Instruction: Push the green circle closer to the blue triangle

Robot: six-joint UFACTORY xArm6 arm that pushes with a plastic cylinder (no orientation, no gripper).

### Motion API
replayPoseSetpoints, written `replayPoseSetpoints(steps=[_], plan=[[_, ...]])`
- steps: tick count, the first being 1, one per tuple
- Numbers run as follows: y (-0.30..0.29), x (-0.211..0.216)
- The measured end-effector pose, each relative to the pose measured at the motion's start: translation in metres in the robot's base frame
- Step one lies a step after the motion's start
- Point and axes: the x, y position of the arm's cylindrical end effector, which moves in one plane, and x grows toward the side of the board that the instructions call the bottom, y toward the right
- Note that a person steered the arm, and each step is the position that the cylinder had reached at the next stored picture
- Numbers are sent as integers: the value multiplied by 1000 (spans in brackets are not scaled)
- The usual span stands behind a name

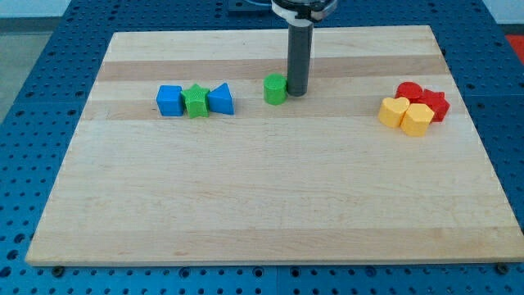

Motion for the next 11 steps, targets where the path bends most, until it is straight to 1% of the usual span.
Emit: replayPoseSetpoints(steps=[1, 3, 4, 5, 6, 8, 11], plan=[[-10, 0], [-20, 18], [-20, -9], [-20, -47], [-27, -39], [-29, -3], [-33, -7]])
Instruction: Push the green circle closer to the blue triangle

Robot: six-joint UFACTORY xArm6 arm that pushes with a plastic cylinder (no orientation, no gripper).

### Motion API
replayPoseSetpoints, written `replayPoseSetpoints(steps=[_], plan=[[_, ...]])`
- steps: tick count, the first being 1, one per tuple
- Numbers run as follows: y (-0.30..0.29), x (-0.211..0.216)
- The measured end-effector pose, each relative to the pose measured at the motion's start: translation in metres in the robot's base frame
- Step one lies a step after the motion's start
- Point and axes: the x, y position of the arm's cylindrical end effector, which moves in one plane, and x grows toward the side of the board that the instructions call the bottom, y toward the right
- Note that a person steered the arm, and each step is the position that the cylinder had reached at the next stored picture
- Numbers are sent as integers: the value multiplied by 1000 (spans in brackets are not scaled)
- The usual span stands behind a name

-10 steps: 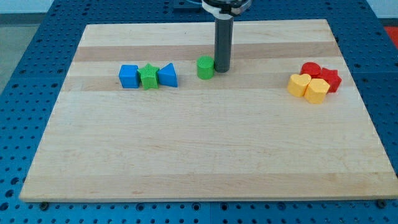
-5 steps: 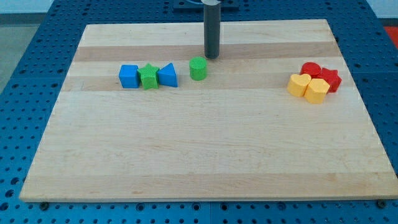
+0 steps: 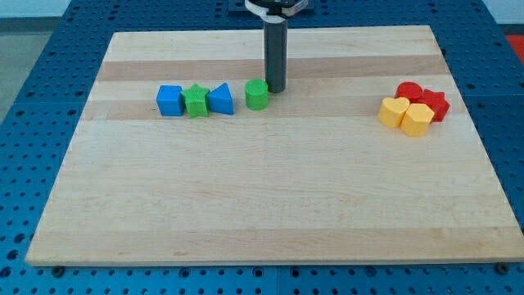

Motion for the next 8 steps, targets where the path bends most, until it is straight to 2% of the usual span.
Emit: replayPoseSetpoints(steps=[3, 5, 8], plan=[[7, 21], [-21, 21], [-22, 21]])
